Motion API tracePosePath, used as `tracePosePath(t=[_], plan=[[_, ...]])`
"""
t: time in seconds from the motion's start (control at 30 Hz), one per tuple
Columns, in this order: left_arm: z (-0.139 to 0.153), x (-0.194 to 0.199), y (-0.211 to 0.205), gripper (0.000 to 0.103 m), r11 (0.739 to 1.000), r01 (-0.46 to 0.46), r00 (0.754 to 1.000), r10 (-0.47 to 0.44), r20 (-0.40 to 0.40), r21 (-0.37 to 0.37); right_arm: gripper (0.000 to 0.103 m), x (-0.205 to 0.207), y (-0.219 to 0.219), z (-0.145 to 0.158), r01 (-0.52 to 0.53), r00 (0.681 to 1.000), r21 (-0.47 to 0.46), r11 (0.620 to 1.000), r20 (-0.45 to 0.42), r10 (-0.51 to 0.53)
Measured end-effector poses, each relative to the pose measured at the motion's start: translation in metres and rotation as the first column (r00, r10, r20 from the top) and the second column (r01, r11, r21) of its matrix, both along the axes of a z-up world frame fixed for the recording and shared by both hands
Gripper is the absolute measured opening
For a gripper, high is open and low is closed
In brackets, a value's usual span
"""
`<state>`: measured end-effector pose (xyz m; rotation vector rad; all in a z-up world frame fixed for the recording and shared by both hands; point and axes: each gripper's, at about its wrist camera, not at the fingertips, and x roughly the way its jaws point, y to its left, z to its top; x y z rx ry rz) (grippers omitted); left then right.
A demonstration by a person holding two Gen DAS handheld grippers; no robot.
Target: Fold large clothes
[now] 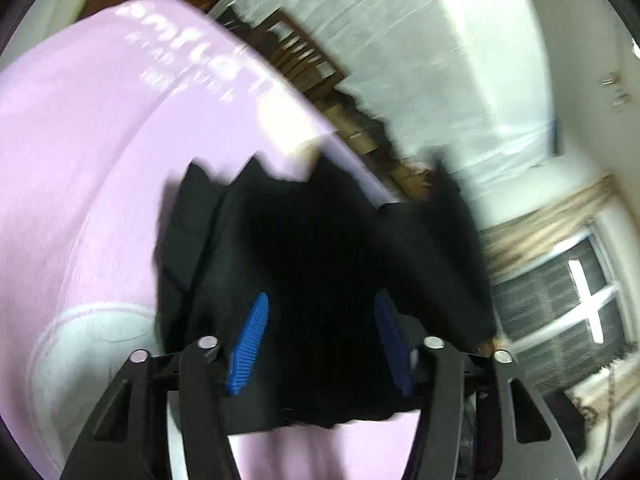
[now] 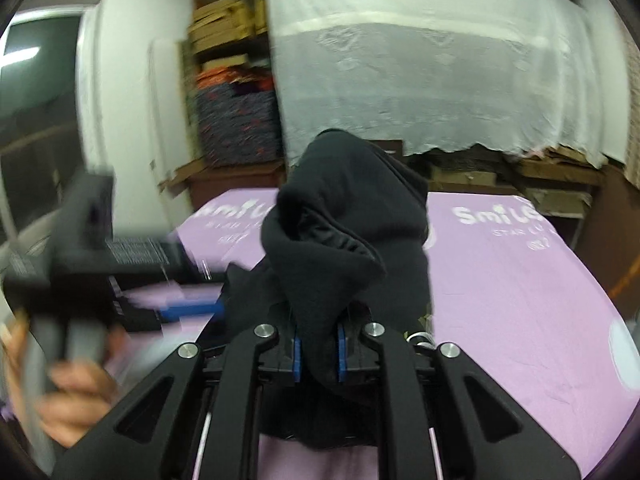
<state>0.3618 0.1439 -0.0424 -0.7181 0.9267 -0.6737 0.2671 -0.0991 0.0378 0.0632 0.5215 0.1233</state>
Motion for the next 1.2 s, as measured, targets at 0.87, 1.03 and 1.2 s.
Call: tracePosePath(t=[0.87, 1.03, 1.2], plan=[[-0.003, 0.035, -0.075, 0.076, 0.981, 0.19, 0.981, -0.188, -0.044, 0.048, 0.01, -0.032, 0.02, -0.025, -0.113, 0.993, -0.203, 0.973, -0.06, 0.103], [0.019, 0.012, -0.066, 0.086, 0.984, 0.164, 0.984, -0.168, 0.061, 0.064, 0.01, -0.031, 0.022, -0.027, -0.127, 0.991, -0.239, 0.963, -0.064, 0.115], [-0.003, 0.03, -0.072, 0.091, 0.984, 0.139, 0.99, -0.136, -0.035, 0.114, 0.01, -0.043, 0.036, -0.036, -0.164, 0.986, -0.292, 0.942, -0.049, 0.157]])
